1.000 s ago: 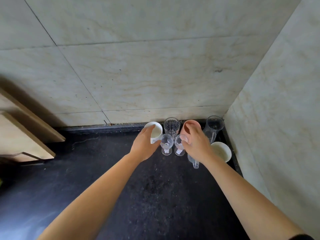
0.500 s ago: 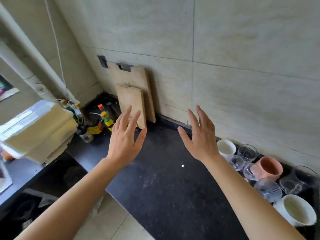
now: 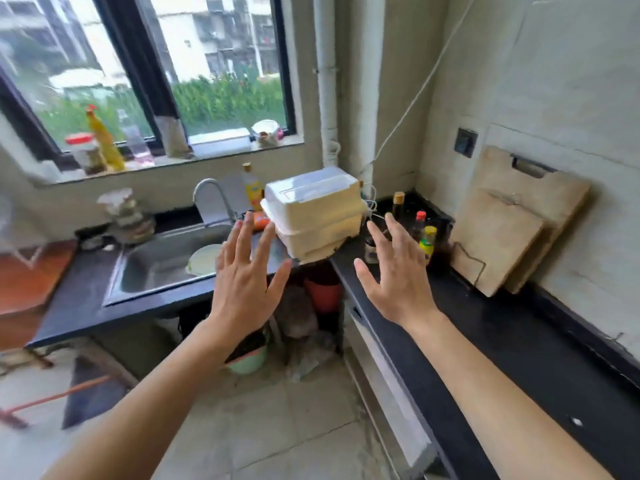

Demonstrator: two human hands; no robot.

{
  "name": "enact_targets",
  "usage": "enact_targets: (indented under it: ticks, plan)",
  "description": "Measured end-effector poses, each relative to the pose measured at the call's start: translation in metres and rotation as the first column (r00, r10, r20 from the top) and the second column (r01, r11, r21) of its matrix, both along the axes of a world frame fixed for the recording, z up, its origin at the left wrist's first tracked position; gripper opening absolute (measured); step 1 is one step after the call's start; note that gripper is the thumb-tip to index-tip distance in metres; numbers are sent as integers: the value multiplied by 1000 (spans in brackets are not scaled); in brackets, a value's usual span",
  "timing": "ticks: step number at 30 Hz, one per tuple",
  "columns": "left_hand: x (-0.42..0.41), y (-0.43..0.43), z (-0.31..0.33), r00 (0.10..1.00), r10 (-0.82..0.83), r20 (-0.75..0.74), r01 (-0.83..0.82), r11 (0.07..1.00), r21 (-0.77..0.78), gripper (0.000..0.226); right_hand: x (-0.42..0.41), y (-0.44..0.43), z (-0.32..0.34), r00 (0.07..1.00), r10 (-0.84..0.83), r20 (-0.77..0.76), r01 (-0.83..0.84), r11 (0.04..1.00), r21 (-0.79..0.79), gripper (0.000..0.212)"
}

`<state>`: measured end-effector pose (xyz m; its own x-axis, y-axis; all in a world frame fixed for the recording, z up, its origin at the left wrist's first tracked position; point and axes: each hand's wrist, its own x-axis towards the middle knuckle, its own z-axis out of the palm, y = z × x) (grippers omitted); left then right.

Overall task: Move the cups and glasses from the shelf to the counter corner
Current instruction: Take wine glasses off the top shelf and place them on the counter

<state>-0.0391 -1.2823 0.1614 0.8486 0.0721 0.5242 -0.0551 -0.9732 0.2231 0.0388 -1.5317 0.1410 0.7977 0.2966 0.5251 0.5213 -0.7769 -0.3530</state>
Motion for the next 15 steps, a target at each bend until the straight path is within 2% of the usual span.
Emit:
enact_targets:
  ticks: [4,8,15]
  plan:
    - [-49,150,20,982,176,64,-177,984,4,67,-4,165,25,983,173,54,-174,985,1,70]
    - [-98,278,43,924,365,112,-368,930,10,71,-19,315,48,938,331,100,-332,943,-3,71]
    - [-166,432,49,790,604,105,-604,796,-34,74,-44,521,48,807,577,124,-577,816,-38,72]
